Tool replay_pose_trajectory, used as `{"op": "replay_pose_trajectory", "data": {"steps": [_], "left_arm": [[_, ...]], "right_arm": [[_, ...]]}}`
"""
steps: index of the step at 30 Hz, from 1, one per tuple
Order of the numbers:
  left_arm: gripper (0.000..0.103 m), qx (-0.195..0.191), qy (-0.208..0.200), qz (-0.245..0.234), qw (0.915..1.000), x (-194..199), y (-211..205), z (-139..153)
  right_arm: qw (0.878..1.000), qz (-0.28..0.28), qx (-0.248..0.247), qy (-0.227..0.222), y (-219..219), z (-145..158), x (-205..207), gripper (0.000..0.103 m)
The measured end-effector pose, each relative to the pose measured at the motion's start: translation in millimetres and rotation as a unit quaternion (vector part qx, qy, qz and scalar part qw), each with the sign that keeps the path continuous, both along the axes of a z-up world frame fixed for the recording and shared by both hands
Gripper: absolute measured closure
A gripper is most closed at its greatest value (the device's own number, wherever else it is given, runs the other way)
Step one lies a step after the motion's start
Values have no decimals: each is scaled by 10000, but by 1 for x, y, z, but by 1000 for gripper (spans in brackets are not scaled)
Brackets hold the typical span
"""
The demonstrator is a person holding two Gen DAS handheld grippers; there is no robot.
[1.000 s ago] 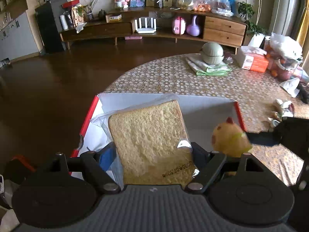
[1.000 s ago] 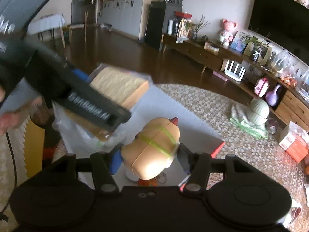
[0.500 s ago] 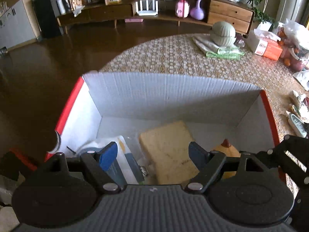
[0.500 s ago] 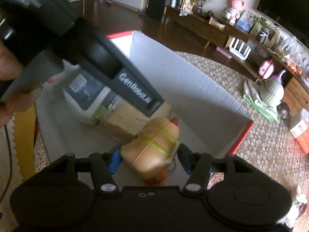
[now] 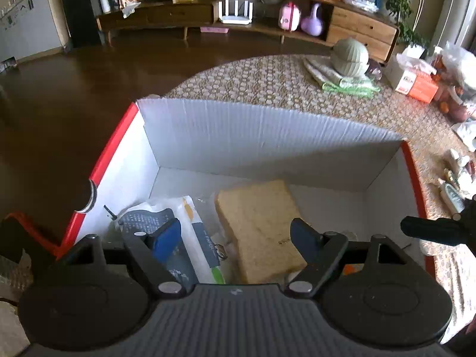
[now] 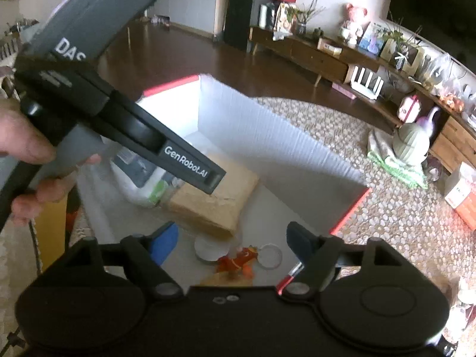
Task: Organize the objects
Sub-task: 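Open left tool to drop bread into box while right tool drops plush toy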
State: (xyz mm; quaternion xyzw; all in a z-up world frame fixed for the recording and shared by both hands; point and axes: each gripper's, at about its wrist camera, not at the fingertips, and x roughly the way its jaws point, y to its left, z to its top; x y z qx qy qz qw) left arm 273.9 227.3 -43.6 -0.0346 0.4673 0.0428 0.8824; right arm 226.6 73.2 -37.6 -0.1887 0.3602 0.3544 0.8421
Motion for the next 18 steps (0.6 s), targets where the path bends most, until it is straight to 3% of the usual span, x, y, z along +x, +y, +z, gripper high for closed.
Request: {"op": "replay_pose_trajectory", "data": {"steps": [18], "left_arm": [[22,-199,-708,-190,9971,-56,-33,61]], "right_arm": [[9972,-19,718,-217,-66,60,-38,22]]}}
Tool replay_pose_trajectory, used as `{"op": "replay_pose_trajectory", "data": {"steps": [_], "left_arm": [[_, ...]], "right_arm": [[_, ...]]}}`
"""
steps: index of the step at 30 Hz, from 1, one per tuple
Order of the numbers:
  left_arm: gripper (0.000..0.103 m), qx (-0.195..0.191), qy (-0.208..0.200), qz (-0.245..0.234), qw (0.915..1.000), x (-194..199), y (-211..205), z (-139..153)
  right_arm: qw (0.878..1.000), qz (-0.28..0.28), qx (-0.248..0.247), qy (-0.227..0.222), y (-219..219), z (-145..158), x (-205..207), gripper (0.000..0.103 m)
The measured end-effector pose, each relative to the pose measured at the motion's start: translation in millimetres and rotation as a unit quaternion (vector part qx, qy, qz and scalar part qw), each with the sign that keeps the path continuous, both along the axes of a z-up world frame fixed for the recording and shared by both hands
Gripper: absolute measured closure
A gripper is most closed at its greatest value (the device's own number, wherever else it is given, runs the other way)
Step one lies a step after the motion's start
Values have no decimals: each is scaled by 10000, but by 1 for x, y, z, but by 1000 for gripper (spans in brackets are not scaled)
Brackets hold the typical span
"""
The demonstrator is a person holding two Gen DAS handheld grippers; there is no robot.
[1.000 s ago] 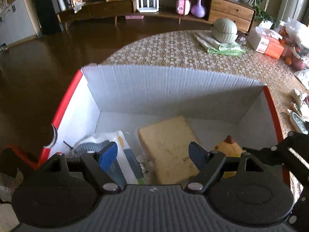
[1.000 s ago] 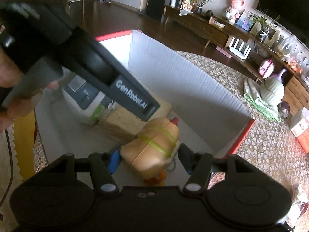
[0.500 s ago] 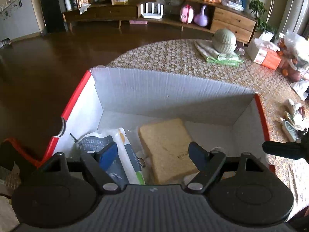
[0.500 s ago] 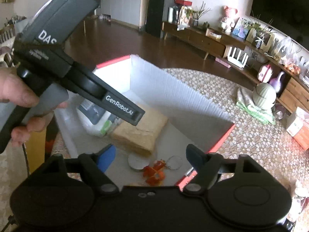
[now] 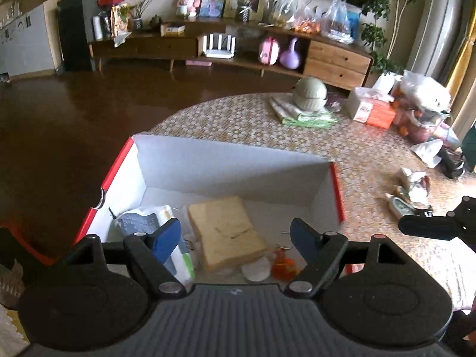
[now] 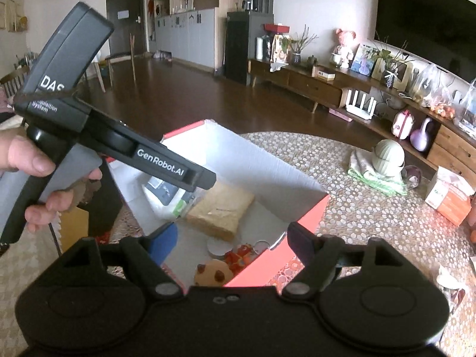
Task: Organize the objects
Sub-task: 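Open left tool to drop bread into box while right tool drops plush toy, then withdraw both tools from the box back over the table items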
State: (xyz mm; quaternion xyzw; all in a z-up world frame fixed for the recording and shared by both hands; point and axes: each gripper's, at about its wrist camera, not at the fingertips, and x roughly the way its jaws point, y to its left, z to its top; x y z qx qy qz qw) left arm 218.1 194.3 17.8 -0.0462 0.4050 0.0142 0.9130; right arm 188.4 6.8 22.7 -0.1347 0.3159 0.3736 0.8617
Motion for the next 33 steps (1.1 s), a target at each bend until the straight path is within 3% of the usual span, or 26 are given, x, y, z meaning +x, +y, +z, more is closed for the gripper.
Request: {"op": "replay_pose_trajectory", "data": {"steps": [9,17,28,33], "left_arm": [[22,-66,-284,-160,9994,-26,-34,14],[22,-153,-399,-212,9989,-41,-66,12],[19,-285,-353,-560,9974,-44,-127,-1],[12,-234,-351,-740,9964,-35,-160,-6]], "right_arm": [[9995,-181,237,-62,-36,11,-18,15],[9977,-501,455,-56,-86,5,-29,1],[9923,-1219,166,-119,-162,-27,-28,1],[9869,-1610,118,-60,-197,-39,-18,1]]}}
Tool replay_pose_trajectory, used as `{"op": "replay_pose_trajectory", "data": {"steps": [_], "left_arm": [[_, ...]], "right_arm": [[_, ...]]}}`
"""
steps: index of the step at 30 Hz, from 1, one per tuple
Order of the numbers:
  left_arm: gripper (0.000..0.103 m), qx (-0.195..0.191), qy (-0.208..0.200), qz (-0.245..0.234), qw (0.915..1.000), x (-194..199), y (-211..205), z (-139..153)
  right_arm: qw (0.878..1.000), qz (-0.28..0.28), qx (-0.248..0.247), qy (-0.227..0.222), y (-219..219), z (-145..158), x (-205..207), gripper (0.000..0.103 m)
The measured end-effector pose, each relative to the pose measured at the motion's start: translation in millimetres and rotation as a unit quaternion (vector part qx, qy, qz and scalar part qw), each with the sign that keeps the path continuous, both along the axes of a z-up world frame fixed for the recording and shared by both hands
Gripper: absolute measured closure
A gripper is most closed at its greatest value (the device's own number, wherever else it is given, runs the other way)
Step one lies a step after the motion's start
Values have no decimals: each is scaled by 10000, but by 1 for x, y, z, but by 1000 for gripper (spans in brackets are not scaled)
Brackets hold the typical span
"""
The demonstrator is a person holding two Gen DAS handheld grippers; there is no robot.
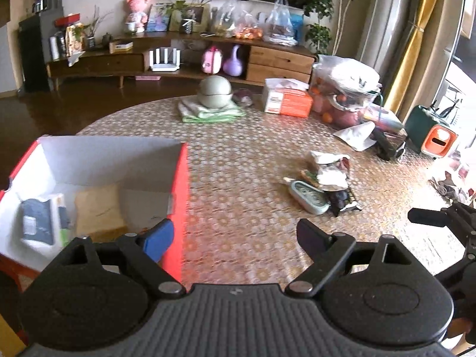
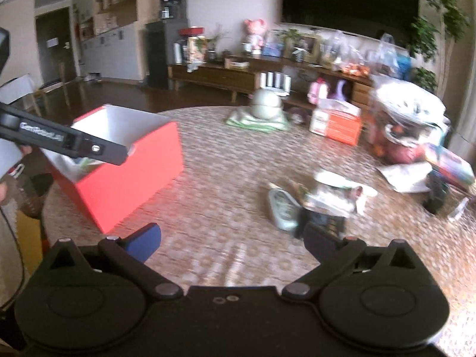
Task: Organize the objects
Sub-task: 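Withdraw both tools from the box back over the table items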
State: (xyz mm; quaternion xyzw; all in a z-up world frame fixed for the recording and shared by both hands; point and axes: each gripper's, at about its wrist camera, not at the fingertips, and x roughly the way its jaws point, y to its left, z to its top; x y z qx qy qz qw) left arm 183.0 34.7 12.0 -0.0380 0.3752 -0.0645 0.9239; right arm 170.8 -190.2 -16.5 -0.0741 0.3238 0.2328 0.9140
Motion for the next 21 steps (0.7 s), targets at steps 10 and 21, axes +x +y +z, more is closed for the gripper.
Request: {"op": "replay_pose_trajectory", "data": {"steps": [10,21], "left_arm": [[0,80,167,18,9998,40,-58,-16],[0,287,654,80,9974,109,-114,-52]], "right_arm": [[9986,-508,-119,83,-51,-27,27,1],[9971,-706,-242,126,-72,-53,69,2]]}}
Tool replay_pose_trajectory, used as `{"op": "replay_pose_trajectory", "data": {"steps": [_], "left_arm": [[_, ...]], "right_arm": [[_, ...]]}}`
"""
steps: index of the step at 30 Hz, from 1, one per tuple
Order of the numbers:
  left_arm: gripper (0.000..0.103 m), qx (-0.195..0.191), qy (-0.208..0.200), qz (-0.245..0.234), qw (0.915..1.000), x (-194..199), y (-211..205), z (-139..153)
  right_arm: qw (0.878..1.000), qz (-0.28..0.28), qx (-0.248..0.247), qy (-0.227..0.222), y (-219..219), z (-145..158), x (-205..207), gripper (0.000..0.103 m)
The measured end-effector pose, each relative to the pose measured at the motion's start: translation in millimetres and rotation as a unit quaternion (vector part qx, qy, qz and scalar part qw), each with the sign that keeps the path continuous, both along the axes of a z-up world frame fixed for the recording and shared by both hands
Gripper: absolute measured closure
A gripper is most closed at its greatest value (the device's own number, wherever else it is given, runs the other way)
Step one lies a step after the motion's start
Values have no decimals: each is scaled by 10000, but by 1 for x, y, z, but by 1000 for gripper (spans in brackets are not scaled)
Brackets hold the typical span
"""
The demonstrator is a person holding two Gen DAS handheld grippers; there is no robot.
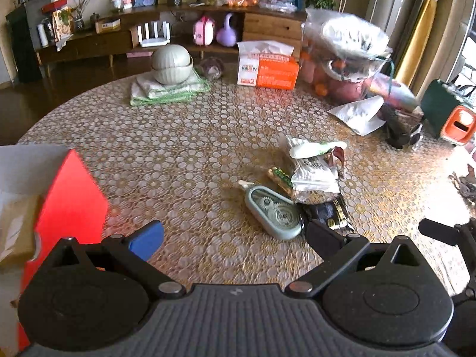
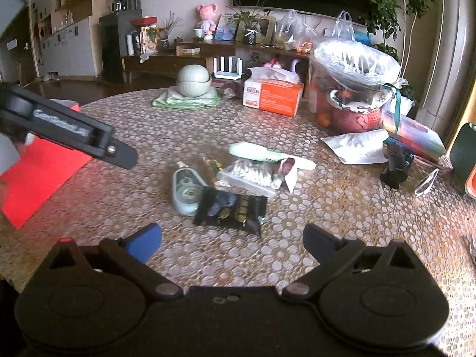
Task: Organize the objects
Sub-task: 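Withdraw both tools from the box back over the table items, then grasp grey tape dispenser with left tool while right tool grasps black snack packet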
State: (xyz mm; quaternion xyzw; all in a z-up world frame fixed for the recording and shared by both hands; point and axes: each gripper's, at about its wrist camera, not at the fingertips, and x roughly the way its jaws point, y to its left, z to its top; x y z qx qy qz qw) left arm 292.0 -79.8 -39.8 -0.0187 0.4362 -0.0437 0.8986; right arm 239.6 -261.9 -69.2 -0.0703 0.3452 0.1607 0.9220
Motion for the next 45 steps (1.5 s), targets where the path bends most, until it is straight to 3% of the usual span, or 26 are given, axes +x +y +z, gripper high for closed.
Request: {"op": "replay_pose_trajectory", "data": {"steps": [16,32,42,45], "left_arm": [[0,-52,584,724,9956,82,-25,-51],[0,45,776,834,9935,94,-47,-82],[2,190,630,585,9961,86,-53,-81],[14,207,519,477,9973,81,-54,-78]], "right_arm": [[9996,65,141,242,11,-36,51,3],[9988,-50,229,424,16,-55,74,6],[9989,150,217,398,12,-55,69,36],[9987,190,229,422,9,-54,66,39]]}}
